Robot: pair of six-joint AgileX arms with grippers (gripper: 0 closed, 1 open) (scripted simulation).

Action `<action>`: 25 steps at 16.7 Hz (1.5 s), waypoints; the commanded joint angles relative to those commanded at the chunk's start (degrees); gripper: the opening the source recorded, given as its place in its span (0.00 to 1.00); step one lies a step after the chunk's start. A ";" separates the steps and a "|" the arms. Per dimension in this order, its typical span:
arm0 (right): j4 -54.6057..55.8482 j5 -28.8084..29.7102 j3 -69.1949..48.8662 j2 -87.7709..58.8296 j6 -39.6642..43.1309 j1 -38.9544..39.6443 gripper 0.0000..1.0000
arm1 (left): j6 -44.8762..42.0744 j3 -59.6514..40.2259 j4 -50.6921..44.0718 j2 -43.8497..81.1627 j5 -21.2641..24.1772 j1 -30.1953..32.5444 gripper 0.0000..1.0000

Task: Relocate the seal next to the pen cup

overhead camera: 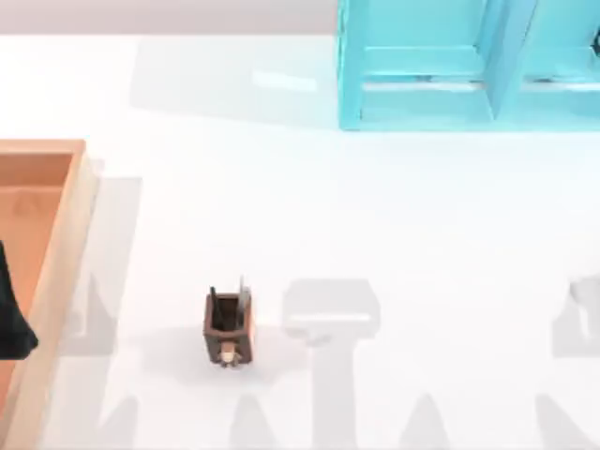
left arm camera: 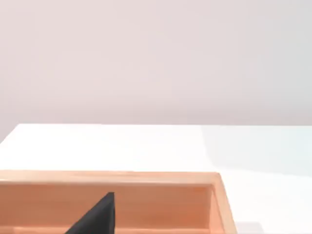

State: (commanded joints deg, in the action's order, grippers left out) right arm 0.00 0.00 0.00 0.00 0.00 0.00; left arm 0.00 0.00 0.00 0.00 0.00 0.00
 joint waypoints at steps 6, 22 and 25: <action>-5.52 -0.37 -5.99 -6.14 0.38 -0.16 1.00 | 0.00 0.00 0.00 0.00 0.00 0.00 1.00; -66.19 0.60 -77.15 -92.89 4.75 -5.21 1.00 | 0.00 0.00 0.00 0.00 0.00 0.00 1.00; -72.25 0.31 -85.53 -101.23 5.07 -5.78 1.00 | 0.00 0.00 0.00 0.00 0.00 0.00 1.00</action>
State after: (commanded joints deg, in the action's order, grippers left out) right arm -72.25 0.31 -85.53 -101.23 5.07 -5.78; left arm 0.00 0.00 0.00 0.00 0.00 0.00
